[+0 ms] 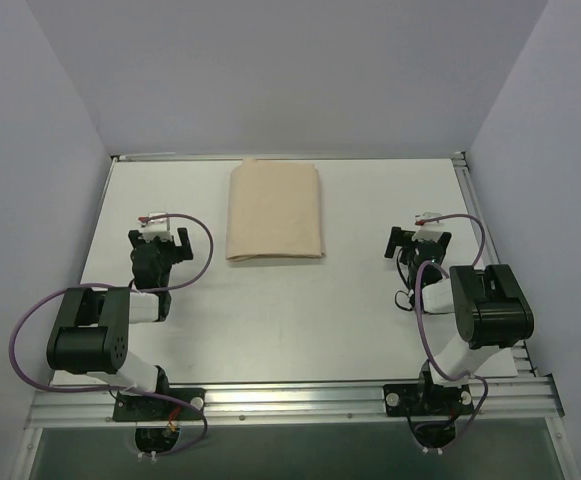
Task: Open and lay out the surgical kit
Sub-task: Open the surgical kit at the center of the board.
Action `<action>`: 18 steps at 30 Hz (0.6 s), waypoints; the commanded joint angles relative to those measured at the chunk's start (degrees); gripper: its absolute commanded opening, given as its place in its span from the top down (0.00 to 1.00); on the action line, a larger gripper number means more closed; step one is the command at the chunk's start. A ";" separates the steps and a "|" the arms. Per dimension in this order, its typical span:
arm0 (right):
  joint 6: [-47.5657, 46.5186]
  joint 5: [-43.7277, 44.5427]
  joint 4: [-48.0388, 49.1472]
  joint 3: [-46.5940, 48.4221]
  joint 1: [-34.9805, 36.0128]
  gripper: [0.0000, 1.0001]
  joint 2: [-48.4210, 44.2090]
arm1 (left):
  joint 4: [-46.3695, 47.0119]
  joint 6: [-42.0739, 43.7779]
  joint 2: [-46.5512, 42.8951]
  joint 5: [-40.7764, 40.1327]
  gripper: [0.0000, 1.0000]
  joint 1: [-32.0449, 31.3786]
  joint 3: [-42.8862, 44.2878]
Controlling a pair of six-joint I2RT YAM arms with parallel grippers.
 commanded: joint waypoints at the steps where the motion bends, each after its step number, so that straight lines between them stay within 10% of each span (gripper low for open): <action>1: -2.42 2.71 8.27 0.86 0.54 0.00 -1.36 | 1.24 0.86 -0.55 -0.52 0.06 -0.11 1.44; 14: -1.28 8.14 7.31 0.25 1.24 0.00 -4.32 | -1.21 2.69 -5.35 -0.60 0.06 -0.54 1.18; 18: -1.37 17.64 -7.51 4.97 5.81 0.00 -13.73 | -26.96 -0.69 -13.55 -15.35 0.06 -5.82 10.29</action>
